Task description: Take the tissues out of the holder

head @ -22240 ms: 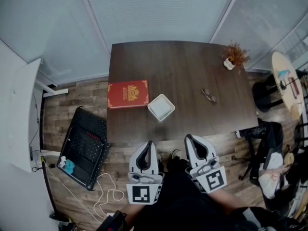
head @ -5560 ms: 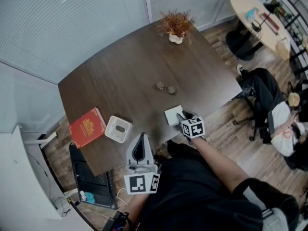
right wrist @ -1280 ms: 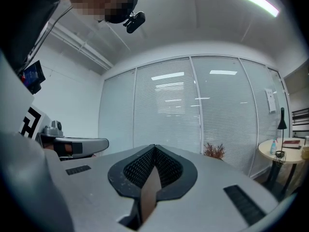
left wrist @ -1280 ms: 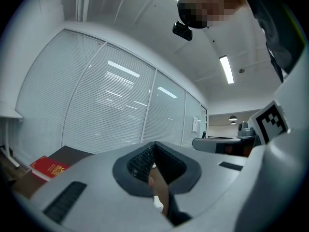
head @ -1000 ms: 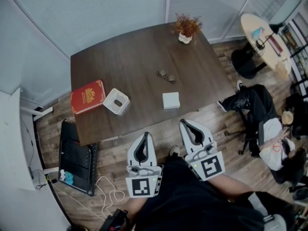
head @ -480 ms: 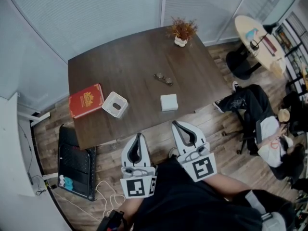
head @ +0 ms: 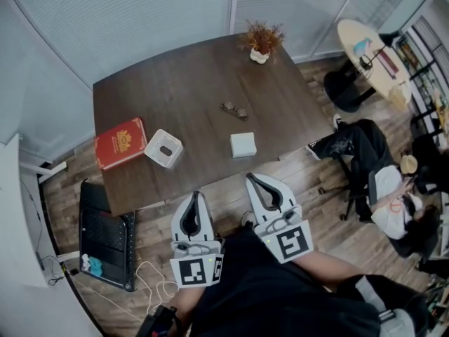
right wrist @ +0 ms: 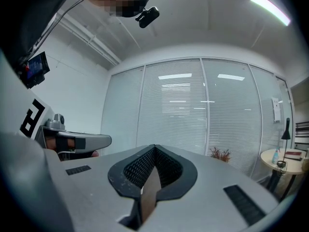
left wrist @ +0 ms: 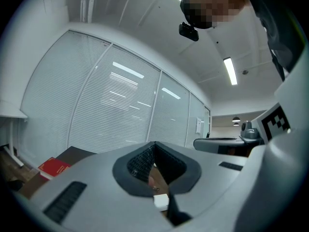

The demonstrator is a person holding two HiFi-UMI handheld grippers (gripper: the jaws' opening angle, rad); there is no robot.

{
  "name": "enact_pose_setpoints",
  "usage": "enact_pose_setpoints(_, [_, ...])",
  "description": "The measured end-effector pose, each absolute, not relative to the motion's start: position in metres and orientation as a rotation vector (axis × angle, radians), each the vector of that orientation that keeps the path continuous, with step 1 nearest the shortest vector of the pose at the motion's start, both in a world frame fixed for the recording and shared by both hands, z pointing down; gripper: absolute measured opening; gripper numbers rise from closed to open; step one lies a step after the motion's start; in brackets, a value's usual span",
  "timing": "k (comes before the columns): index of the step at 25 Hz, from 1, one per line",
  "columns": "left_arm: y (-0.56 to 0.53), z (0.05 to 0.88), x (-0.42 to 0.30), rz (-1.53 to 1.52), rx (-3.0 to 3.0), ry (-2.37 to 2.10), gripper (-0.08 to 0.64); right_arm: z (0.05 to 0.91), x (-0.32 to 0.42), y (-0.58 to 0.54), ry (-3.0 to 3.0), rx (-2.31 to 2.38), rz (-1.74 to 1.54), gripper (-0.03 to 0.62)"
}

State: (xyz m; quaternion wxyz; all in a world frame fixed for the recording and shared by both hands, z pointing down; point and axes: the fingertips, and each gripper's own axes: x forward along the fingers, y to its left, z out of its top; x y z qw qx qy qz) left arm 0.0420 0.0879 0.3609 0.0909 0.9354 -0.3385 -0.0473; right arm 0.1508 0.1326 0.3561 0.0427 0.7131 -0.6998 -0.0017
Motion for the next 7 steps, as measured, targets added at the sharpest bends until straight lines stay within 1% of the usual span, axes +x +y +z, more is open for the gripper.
enact_pose_setpoints(7, [0.0816,0.3632,0.044,-0.128,2.786,-0.987,-0.003,0.3532,0.1526,0.1286,-2.145,2.23,0.011,0.009])
